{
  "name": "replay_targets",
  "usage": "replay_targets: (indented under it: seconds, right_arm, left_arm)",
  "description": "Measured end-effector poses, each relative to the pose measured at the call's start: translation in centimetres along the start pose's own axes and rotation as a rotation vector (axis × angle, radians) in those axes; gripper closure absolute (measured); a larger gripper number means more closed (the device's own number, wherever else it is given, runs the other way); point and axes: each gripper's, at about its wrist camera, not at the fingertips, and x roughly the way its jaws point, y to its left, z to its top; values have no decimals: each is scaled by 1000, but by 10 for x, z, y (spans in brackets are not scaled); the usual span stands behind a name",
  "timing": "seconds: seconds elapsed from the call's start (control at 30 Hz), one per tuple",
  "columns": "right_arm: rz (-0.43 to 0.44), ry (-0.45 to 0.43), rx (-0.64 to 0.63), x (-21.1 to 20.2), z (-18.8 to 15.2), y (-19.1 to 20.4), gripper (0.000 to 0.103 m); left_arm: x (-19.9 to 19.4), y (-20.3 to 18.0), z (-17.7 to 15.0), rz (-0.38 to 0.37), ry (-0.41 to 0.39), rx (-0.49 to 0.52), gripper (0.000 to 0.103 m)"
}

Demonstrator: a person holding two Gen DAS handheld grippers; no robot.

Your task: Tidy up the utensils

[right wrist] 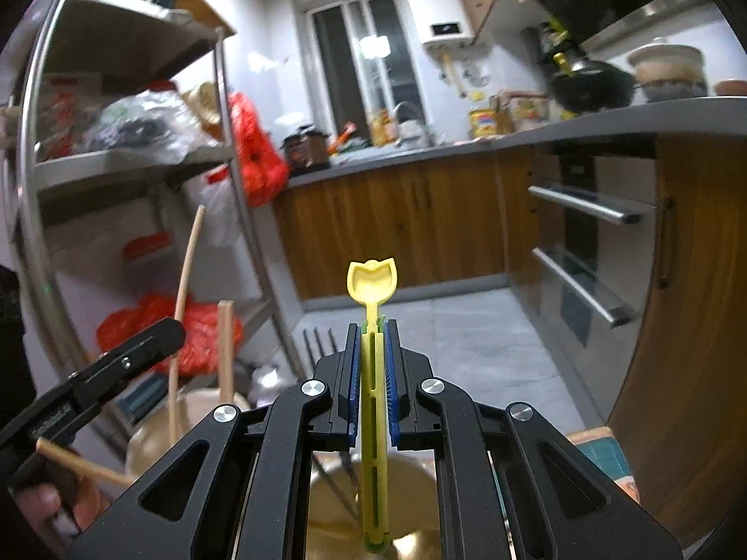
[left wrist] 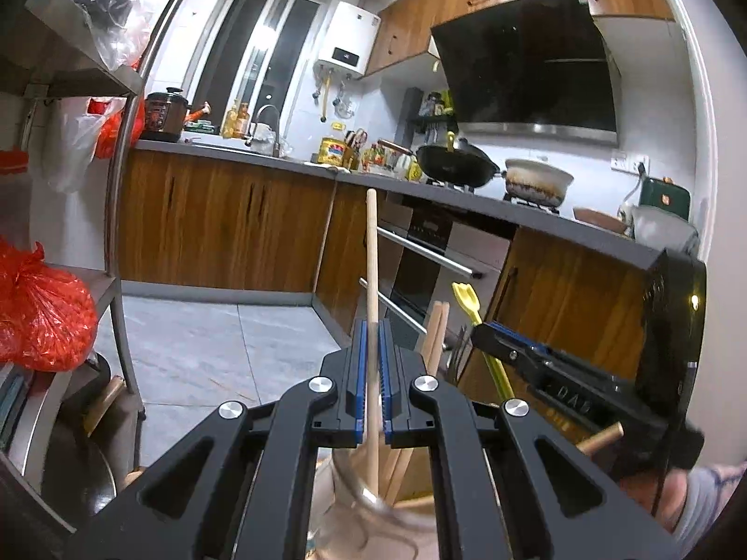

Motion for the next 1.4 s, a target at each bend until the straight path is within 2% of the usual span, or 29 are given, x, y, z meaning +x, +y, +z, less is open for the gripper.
replay_targets:
  seconds: [0.27,0.83,0.9,0.93,1.0,1.07,1.13,1.2,1.4]
  right_arm:
    - [31,32,-2,-17,2,-8,92]
    - [55,59,18,-26,3,-13,92]
    - [60,65,11,-32,5,-13,90]
    - [59,81,5,-34,6,-12,82]
    - [47,144,-22,-33,7,-9,77]
    - [43,240,-65,-28,8,-4,77]
    - [30,300,-105,-25,11,0,77]
    - [30,361,-120,-21,17,3,77]
    - [-5,491,-215,2,25,15,77]
  left_arm:
    - [-8,-6,-8,-7,53,41,98]
    - [-11,-12,-9,-2,85,56,98]
    - [-11,-12,-9,-1,92,58,95]
    - [-12,-12,-9,0,97,59,93]
    - [-14,-12,-10,3,109,64,76]
    - [-18,-14,-10,2,115,78,71]
    - [-24,-15,-10,8,119,95,68]
    - [-31,-16,-9,15,115,104,53]
    - [-47,-17,-5,41,116,115,37]
